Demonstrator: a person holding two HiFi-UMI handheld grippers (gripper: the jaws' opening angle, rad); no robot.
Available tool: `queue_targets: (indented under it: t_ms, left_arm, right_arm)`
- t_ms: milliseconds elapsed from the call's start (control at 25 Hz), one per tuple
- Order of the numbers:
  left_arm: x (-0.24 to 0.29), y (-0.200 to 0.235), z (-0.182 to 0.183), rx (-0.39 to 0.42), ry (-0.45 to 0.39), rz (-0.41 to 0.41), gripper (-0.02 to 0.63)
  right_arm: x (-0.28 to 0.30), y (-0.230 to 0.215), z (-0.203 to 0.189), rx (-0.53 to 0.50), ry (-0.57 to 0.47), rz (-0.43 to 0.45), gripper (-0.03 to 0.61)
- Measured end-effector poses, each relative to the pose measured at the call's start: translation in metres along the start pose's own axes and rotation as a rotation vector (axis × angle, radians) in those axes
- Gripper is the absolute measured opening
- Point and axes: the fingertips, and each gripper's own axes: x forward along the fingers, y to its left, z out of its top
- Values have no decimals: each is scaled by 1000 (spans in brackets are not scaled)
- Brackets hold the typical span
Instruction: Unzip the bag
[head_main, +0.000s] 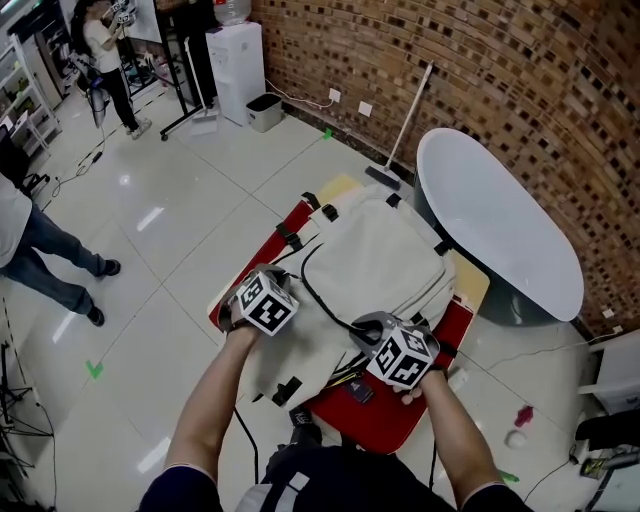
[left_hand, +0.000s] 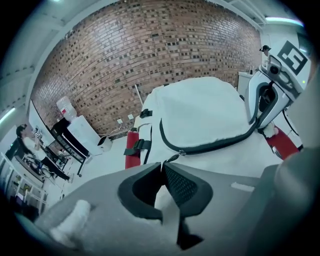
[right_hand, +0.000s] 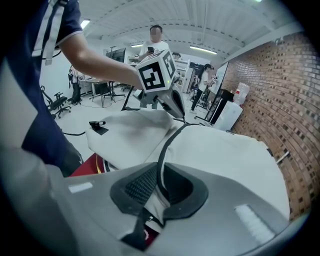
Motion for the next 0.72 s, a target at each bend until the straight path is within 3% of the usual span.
queue_targets:
  t_ms: [720]
  left_arm:
    - [38,27,28,160,-79,-39,21]
  right_arm:
    - [2,0,-8,109,17,-6,44]
